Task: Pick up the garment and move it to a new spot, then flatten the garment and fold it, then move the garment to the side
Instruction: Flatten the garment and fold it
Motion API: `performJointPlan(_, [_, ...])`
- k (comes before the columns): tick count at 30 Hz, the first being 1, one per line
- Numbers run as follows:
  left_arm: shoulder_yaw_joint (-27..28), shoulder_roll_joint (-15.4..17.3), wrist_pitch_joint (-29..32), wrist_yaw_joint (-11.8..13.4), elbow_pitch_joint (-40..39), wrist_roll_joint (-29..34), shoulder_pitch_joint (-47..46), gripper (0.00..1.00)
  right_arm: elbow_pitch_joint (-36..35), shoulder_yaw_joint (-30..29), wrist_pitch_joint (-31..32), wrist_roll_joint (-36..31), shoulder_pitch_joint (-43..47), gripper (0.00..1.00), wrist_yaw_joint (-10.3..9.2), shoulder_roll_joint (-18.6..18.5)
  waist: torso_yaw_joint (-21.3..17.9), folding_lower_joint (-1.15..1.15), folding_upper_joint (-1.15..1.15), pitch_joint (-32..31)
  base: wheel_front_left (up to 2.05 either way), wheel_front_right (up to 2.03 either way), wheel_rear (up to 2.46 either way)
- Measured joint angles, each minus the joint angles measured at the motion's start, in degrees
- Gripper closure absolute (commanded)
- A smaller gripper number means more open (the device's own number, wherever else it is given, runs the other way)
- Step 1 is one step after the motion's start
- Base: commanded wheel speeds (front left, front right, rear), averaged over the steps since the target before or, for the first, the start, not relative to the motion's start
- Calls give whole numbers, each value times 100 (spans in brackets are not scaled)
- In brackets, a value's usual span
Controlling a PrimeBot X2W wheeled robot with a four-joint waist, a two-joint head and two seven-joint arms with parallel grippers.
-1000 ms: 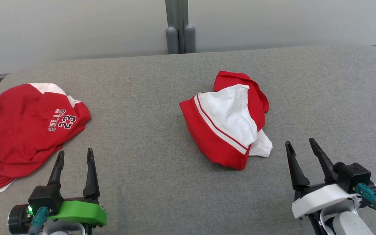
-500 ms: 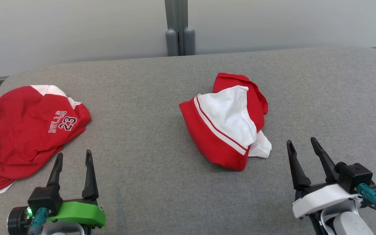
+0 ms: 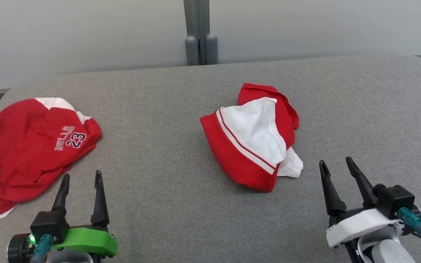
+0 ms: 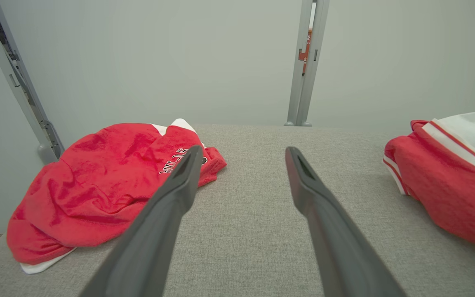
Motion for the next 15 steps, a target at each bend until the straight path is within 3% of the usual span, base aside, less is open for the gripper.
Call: performJointPlan(15, [13, -9, 0, -18, 29, 35, 22, 0, 36, 20, 0, 5, 25, 0, 0, -1, 9, 0, 0, -32, 0, 0, 0])
